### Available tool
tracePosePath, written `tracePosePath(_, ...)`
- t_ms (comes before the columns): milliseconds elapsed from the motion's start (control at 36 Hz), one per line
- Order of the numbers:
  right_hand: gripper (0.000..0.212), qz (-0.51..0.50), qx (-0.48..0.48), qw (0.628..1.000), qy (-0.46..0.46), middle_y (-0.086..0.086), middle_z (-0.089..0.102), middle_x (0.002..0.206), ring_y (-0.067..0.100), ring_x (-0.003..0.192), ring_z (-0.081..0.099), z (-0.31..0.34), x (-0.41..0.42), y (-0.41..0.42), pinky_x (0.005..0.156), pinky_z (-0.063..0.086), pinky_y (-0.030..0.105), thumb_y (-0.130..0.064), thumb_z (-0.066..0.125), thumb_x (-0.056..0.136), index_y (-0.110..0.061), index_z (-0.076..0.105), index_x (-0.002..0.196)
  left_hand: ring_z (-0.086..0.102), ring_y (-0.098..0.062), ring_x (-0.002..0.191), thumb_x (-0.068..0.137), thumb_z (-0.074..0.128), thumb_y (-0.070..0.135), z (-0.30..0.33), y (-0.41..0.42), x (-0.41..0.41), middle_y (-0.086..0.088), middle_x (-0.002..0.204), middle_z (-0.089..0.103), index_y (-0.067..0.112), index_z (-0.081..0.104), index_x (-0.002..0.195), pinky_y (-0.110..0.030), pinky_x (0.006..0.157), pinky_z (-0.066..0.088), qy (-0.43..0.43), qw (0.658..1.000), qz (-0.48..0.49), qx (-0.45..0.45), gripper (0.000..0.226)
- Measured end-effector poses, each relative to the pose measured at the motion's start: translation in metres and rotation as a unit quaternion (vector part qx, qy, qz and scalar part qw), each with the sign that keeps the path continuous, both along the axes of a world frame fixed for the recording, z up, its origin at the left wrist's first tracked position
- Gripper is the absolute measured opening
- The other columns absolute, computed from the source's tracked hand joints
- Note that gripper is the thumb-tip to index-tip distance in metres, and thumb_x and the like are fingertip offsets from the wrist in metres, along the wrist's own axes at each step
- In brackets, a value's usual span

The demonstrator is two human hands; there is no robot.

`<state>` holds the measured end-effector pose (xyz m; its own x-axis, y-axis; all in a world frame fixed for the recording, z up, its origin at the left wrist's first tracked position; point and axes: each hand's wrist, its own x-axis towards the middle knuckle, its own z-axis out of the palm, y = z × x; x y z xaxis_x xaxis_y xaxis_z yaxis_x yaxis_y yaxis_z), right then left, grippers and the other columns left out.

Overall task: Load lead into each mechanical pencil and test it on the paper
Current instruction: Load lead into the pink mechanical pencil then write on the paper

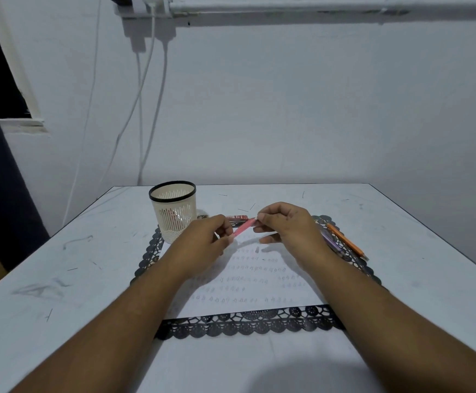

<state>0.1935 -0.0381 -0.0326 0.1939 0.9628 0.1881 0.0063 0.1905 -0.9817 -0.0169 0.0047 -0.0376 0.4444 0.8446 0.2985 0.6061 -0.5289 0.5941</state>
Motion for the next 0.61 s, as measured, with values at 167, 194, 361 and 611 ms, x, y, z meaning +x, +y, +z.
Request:
tracePosePath(167,0.006,-0.004,0.008,1.000,-0.028,0.014,0.079,0.090,0.024,0.085,0.077,0.000,0.000,0.000,0.069,0.063,0.035,-0.007,0.073,0.096,-0.002,0.076,0.097,0.066,-0.007,0.073,0.100,0.066,0.028,0.001,0.000,0.001,0.014,0.087,0.067,0.035,0.063,0.088,-0.025,0.065,0.049,0.003,1.000,-0.002,0.008,0.014)
tracePosePath(194,0.006,-0.005,0.011,0.999,-0.037,0.013,0.079,0.089,0.025,0.087,0.077,0.000,0.000,-0.001,0.070,0.063,0.035,-0.008,0.073,0.095,-0.003,0.076,0.096,0.066,-0.007,0.073,0.100,0.066,0.027,0.001,0.000,0.001,0.014,0.087,0.067,0.034,0.063,0.088,-0.024,0.065,0.048,0.004,1.000,-0.002,0.010,0.014)
tracePosePath(361,0.009,-0.019,0.027,0.995,-0.089,0.003,0.080,0.087,0.023,0.089,0.077,-0.002,0.003,-0.002,0.071,0.062,0.036,-0.012,0.071,0.098,-0.011,0.080,0.095,0.065,-0.005,0.072,0.100,0.065,0.026,0.002,-0.001,0.000,0.014,0.088,0.067,0.032,0.064,0.092,-0.025,0.067,0.051,0.003,1.000,-0.004,0.011,0.011)
tracePosePath(611,0.012,-0.028,-0.052,0.956,-0.288,-0.012,0.072,0.083,0.009,0.078,0.066,-0.017,0.013,0.006,0.067,0.049,0.031,-0.022,0.073,0.096,-0.029,0.077,0.088,0.067,-0.009,0.072,0.100,0.065,0.024,0.001,0.003,-0.003,0.011,0.092,0.069,0.030,0.064,0.091,-0.036,0.074,0.056,0.019,1.000,0.010,0.010,0.011)
